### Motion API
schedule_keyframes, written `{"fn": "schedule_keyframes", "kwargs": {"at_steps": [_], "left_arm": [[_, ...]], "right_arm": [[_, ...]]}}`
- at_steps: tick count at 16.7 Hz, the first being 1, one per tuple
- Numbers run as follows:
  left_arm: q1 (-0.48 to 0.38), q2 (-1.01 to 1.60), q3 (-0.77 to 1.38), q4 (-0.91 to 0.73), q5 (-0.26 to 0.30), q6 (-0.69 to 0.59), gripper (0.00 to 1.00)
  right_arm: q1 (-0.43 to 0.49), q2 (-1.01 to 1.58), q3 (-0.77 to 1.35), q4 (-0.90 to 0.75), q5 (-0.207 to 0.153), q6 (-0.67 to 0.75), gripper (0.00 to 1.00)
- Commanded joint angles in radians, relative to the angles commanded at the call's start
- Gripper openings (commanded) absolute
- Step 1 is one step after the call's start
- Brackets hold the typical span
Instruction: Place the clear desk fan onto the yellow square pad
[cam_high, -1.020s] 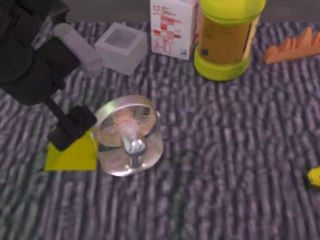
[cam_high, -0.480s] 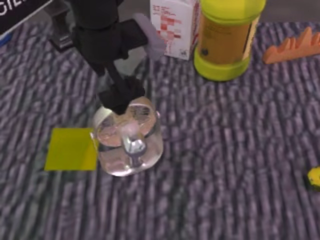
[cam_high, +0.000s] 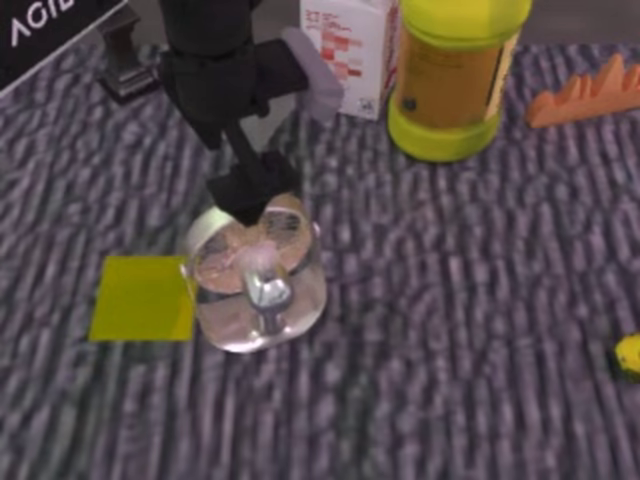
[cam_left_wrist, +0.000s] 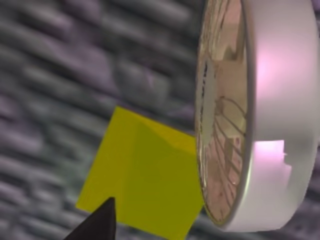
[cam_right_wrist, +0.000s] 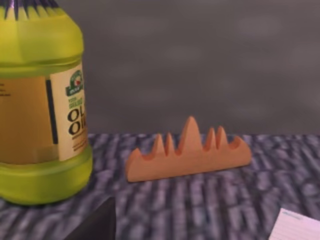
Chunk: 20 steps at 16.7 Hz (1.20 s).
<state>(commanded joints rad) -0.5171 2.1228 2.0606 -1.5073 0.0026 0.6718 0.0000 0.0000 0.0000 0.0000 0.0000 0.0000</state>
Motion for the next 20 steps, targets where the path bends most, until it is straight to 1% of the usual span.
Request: {"fn": "schedule_keyframes", "kwargs": {"at_steps": [3, 8, 13, 20], "left_arm": [[-0.003, -0.004, -0.042, 0.039, -0.001, 0.003, 1.0], [-0.003, -0.014, -0.205, 0.188, -0.001, 0.002, 1.0], [-0.004, -0.015, -0.223, 0.206, -0.001, 0.003, 1.0], [-0.004, -0.015, -0.223, 0.206, -0.001, 0.003, 0.47]], "right_arm": [[0.0, 0.0, 0.0, 0.0, 0.0, 0.0, 1.0], [0.0, 0.0, 0.0, 0.0, 0.0, 0.0, 1.0], [0.0, 0.0, 0.0, 0.0, 0.0, 0.0, 1.0], [0.0, 0.0, 0.0, 0.0, 0.0, 0.0, 1.0]]}}
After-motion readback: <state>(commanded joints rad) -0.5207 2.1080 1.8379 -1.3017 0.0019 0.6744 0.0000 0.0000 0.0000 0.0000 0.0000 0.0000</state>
